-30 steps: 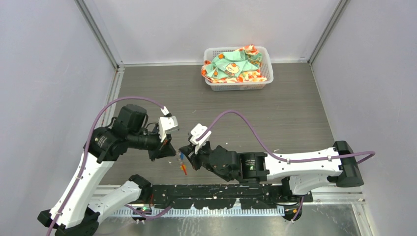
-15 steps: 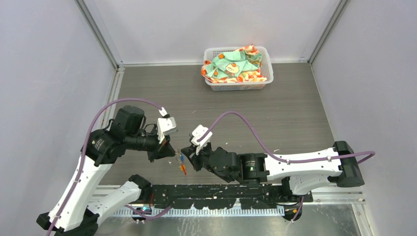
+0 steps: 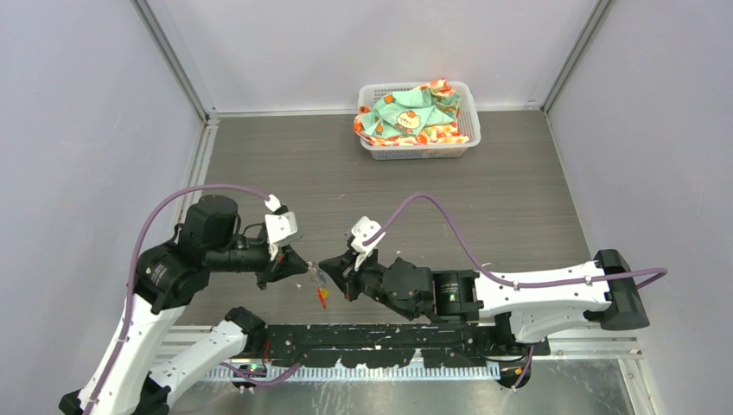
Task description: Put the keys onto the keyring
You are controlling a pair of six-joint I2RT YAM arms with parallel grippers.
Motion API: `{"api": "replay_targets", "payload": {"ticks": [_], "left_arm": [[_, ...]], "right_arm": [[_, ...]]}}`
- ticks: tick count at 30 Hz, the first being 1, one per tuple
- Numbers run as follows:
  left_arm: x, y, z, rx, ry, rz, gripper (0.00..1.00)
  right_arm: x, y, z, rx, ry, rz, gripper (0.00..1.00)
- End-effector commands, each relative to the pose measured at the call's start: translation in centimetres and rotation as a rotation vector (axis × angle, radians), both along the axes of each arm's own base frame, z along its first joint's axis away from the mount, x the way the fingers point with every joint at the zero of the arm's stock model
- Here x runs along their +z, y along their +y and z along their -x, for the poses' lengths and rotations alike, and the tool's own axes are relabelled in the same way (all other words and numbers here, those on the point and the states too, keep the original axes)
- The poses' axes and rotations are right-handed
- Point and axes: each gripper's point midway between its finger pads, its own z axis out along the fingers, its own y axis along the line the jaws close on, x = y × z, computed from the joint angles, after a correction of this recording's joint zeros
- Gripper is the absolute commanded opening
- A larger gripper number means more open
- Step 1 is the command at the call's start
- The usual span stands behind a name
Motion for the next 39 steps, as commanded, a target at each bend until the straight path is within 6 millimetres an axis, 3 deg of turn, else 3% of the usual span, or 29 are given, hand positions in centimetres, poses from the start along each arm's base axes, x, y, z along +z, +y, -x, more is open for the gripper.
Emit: {"api": "replay_targets", "payload": {"ticks": [1, 5, 13, 21, 27, 31, 39], "left_arm": [[2.6, -0.7, -0.5, -0.040, -0.174, 0.101, 0.00], [3.7, -0.8, -0.1, -0.089, -0.297, 0.148, 0.01], [5.7, -1.8, 1.0, -0.173, -0.334, 0.232, 0.00], [8.8, -3.2, 2.7, -0.266, -0.302, 0.366, 0.00], [10.9, -4.0, 4.6, -0.379, -0.239, 0.466, 0.00], [11.8, -4.2, 5.1, -0.413, -0.225, 0.491, 0.00], [13.5, -4.1, 5.1, -0.335, -0.179, 0.553, 0.00]], "right_arm": [[1.3, -1.0, 0.6, 0.022, 0.017, -0.064, 0.01], [2.1, -1.6, 1.2, 0.059, 0.020, -0.103, 0.04], [5.2, -2.7, 3.0, 0.178, -0.001, -0.139, 0.43], [11.6, -7.5, 5.5, 0.356, -0.168, -0.143, 0.65], [15.0, -9.0, 6.2, 0.430, -0.276, -0.108, 0.69], [15.4, -7.2, 6.9, 0.547, -0.262, -0.046, 0.69], [16.4, -5.3, 6.0, 0.717, -0.130, -0.093, 0.68]]}}
